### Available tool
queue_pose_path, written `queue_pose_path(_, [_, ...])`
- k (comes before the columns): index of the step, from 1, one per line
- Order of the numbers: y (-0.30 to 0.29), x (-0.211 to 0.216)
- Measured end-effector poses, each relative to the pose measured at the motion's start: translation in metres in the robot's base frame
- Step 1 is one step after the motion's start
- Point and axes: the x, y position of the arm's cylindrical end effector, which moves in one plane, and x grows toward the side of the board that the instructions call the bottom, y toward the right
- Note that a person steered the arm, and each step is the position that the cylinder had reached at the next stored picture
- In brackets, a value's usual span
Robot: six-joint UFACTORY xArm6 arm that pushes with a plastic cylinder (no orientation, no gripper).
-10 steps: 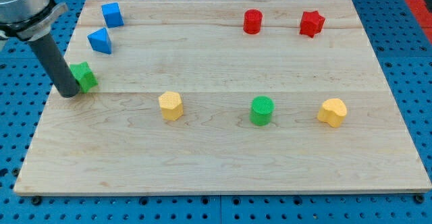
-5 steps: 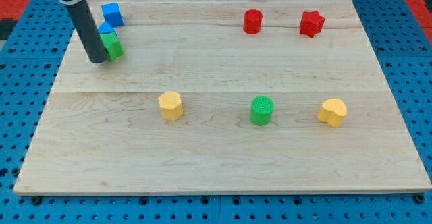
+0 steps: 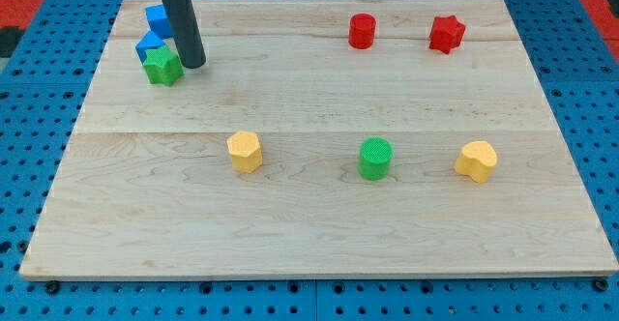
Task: Drag the green star into the bottom side of the blue triangle
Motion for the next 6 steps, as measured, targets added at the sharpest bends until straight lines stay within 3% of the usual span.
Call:
queue_pose_path(5, [-0.024,0.017])
queue_pose_path(6, [0.055,0.062])
